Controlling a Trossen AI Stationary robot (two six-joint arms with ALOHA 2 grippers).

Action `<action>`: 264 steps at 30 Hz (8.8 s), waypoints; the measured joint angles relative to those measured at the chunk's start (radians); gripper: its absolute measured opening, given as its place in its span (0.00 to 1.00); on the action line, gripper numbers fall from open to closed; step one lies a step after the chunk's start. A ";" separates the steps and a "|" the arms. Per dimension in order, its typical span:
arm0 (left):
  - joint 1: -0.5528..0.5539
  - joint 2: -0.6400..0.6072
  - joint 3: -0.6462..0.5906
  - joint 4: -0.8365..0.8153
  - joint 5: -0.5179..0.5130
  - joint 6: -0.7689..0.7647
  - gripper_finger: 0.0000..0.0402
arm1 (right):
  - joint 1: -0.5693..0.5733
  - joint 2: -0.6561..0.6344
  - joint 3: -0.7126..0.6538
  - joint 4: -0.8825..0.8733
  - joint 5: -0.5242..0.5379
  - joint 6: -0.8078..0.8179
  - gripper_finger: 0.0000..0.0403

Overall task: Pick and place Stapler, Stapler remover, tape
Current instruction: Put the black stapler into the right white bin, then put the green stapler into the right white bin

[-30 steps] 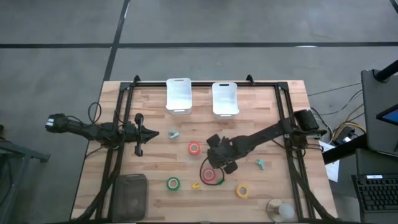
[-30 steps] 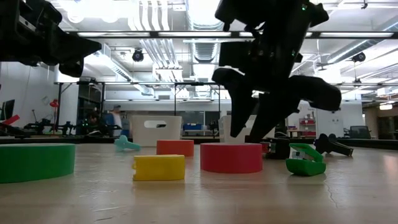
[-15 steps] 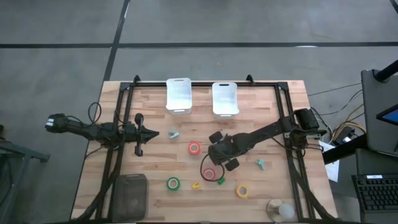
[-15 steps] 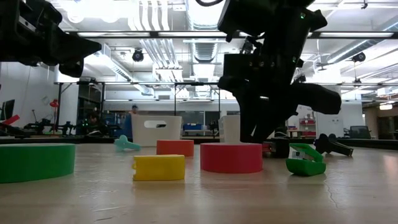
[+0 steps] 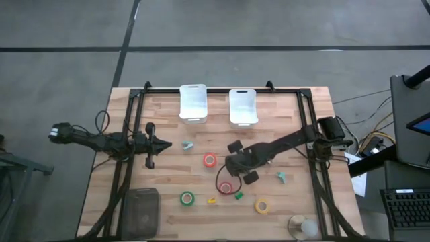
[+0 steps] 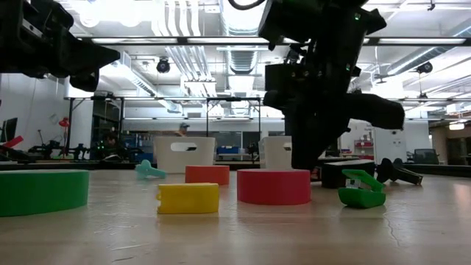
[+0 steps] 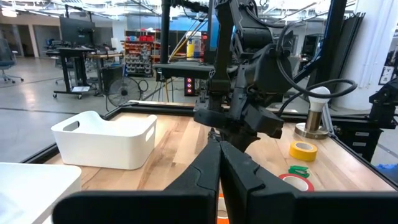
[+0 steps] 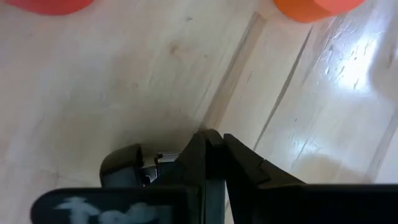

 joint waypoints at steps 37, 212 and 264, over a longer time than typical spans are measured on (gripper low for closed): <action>0.000 0.004 0.000 -0.003 0.000 0.000 0.03 | -0.598 -0.217 0.167 0.010 0.028 0.232 0.08; 0.000 0.008 0.000 -0.032 0.000 0.000 0.03 | 0.208 -0.100 -0.302 0.569 -0.235 0.385 0.16; 0.000 0.017 0.000 -0.061 0.000 0.000 0.03 | -0.791 -0.205 -0.247 0.496 -0.048 0.410 0.20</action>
